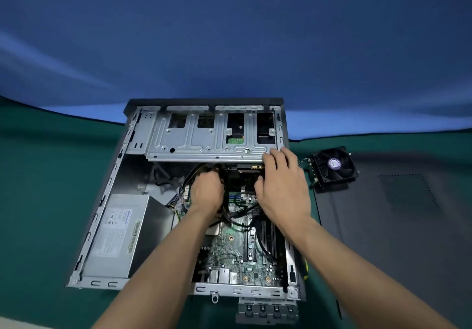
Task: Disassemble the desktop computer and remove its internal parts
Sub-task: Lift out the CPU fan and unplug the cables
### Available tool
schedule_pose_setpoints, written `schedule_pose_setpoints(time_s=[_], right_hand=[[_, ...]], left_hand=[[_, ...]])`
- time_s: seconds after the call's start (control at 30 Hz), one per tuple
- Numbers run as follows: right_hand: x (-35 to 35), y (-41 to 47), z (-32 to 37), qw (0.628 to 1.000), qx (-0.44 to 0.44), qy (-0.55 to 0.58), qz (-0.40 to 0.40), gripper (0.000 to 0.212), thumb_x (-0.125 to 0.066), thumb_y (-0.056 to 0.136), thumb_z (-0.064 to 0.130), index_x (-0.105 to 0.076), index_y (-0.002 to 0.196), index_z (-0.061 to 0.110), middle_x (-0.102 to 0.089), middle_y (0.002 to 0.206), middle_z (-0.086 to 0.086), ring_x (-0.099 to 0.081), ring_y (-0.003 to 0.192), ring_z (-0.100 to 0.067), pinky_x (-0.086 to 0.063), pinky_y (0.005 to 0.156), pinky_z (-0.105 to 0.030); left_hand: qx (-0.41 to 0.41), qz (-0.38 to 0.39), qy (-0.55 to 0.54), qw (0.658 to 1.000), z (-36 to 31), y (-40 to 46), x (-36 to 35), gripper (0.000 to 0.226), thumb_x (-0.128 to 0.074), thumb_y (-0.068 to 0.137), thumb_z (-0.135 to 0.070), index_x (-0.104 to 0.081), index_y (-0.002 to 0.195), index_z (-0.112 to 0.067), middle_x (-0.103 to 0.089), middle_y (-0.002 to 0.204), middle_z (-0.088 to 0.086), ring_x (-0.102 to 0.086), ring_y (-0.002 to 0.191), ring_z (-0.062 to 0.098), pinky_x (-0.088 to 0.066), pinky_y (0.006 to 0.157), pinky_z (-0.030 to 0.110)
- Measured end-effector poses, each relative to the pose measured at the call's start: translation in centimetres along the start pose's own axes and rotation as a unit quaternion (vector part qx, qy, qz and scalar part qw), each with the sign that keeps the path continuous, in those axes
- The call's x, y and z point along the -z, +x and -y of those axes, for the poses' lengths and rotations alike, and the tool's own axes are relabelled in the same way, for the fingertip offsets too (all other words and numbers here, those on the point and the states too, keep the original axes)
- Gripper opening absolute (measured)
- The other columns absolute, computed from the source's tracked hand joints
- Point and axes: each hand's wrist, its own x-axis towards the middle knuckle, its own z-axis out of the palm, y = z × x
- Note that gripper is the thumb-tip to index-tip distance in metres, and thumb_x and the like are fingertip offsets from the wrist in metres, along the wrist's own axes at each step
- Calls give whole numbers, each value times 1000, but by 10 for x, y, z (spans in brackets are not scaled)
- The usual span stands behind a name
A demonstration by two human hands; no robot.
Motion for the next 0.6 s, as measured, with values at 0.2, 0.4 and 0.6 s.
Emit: schedule_pose_setpoints(time_s=[0.2, 0.4, 0.6], right_hand=[[0, 0, 2, 999, 8, -53, 6, 48, -41, 95, 27, -36, 138, 9, -34, 146, -7, -19, 138, -26, -36, 102, -39], [-2, -1, 4, 997, 10, -75, -1, 45, -42, 96, 28, -39, 135, 6, -37, 142, -10, -21, 137, -29, -39, 99, -41], [-2, -2, 4, 995, 13, -96, -2, 47, -42, 96, 31, -37, 136, 7, -36, 143, -9, -20, 136, -29, -37, 101, -40]], left_hand=[[-1, -25, 4, 1000, -1, 3, -1, 23, -45, 88, 8, -66, 81, -1, -53, 69, 6, -45, 60, 18, -38, 62, 25], [-82, 32, 36, 995, 3, 18, 10, 22, -47, 85, 7, -63, 97, -1, -65, 102, 16, -62, 90, 31, -48, 77, 35], [-139, 56, 82, 985, 5, 26, 19, 34, -43, 89, 4, -56, 121, 0, -56, 127, 19, -54, 113, 34, -42, 93, 37]])
